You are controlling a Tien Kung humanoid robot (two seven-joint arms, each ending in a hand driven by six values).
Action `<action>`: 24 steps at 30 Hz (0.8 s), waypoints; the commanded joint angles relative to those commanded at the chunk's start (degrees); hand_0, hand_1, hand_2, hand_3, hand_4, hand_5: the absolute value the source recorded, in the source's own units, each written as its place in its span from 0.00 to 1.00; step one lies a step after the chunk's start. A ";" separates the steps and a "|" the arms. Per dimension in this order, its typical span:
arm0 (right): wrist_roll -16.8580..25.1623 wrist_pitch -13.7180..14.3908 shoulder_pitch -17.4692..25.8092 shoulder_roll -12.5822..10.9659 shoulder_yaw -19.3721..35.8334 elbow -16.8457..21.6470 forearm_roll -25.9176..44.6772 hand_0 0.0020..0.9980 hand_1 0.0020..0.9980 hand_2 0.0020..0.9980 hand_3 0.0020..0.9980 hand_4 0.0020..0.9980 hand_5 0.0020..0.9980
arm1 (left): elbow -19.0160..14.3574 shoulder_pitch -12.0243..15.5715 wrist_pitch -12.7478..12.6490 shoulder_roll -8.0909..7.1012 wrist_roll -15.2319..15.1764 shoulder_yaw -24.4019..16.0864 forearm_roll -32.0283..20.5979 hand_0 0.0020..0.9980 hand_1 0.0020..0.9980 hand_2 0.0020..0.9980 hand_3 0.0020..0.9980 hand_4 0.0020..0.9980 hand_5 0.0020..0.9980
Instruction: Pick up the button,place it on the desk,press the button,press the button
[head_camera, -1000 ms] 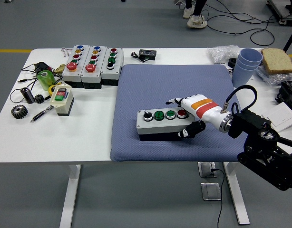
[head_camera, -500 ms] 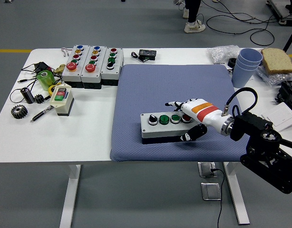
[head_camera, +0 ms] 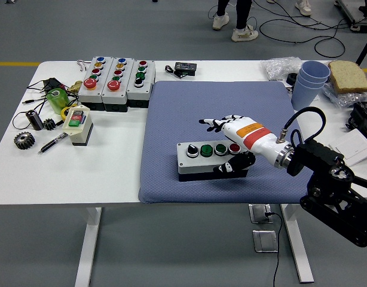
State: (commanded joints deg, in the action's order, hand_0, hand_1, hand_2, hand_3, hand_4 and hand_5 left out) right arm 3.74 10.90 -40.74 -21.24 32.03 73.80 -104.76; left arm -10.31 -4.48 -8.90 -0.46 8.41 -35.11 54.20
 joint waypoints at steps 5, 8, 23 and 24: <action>-2.32 3.61 1.50 -1.76 2.05 3.46 3.17 0.63 0.55 0.69 0.84 0.96 0.33 | 0.00 -0.03 -0.01 -0.03 -0.05 0.10 -0.19 0.62 0.66 0.67 0.59 0.33 0.64; -2.99 5.62 2.96 -3.26 3.79 5.48 3.76 0.15 0.02 0.28 0.65 0.93 0.50 | 0.00 0.01 0.01 0.00 0.02 -0.19 0.22 0.62 0.66 0.67 0.59 0.33 0.64; -5.96 3.11 7.32 -6.21 4.93 7.68 0.71 0.07 0.00 0.17 0.60 0.90 0.55 | 0.00 0.42 0.08 0.09 0.21 -0.69 1.30 0.62 0.66 0.68 0.59 0.33 0.64; -6.00 3.01 7.36 -6.22 4.84 7.58 0.55 0.07 0.00 0.17 0.60 0.90 0.55 | 0.00 0.45 0.07 0.10 0.20 -0.73 1.28 0.62 0.66 0.68 0.59 0.33 0.64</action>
State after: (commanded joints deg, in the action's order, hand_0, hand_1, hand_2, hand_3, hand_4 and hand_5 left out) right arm -2.26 13.91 -33.38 -27.46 36.88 81.38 -104.21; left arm -10.31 -4.04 -8.83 -0.36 8.62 -35.84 55.49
